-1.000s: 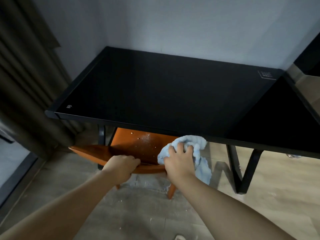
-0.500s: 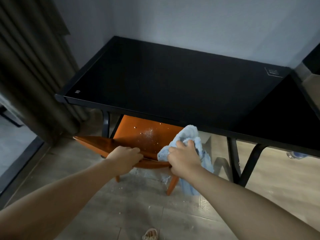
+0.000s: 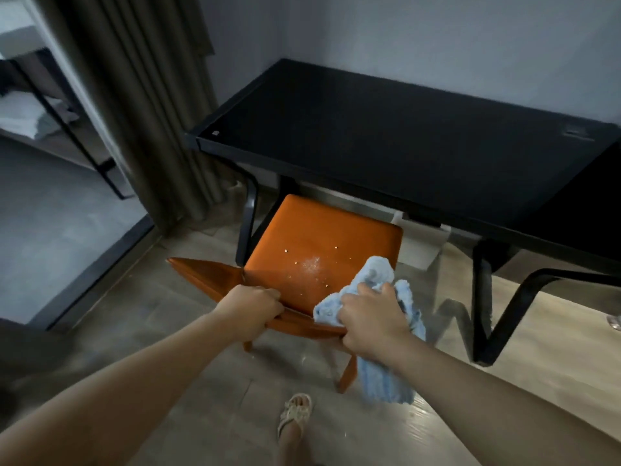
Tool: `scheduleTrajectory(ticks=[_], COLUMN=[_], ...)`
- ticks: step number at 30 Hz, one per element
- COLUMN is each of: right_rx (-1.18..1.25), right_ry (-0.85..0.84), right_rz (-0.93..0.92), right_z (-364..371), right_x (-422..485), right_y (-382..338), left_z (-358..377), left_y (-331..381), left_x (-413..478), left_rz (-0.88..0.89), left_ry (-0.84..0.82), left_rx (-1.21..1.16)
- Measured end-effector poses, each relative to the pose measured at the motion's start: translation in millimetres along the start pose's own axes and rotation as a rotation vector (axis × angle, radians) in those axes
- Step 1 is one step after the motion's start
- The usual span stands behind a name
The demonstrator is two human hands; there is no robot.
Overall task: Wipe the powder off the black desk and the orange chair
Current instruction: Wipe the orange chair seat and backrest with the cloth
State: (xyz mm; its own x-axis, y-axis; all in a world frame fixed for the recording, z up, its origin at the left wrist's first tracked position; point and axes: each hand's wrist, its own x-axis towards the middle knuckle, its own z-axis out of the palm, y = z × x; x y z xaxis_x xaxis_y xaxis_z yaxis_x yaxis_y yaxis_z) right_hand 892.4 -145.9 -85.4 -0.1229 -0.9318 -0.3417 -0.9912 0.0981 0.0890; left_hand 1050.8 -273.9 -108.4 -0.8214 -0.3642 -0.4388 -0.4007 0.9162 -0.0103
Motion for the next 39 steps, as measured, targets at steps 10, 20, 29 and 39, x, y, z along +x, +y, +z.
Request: scheduleTrajectory(ticks=[10,20,29,39], right_rx=[0.001,0.569,1.530,1.500], right_ry=[-0.038,-0.231,0.127,0.245], right_rz=[-0.207,-0.070,0.420,0.250], right_z=[27.6,31.4,34.8,39.8], right_x=[-88.3,-85.7,-84.9,-27.8], right_y=[-47.0,-21.4,29.2,149.9], left_z=[36.1,18.8,0.5,-29.4], left_y=[65.3,69.5,119.1,177.2], left_x=[-93.3,-102.8,-65.8,75.8], left_rz=[-0.092,-0.184,-0.413,-0.609], left_ry=[-0.029,-0.334,-0.020,0.269], left_rx=[0.002,-0.540,-1.162,-2.108])
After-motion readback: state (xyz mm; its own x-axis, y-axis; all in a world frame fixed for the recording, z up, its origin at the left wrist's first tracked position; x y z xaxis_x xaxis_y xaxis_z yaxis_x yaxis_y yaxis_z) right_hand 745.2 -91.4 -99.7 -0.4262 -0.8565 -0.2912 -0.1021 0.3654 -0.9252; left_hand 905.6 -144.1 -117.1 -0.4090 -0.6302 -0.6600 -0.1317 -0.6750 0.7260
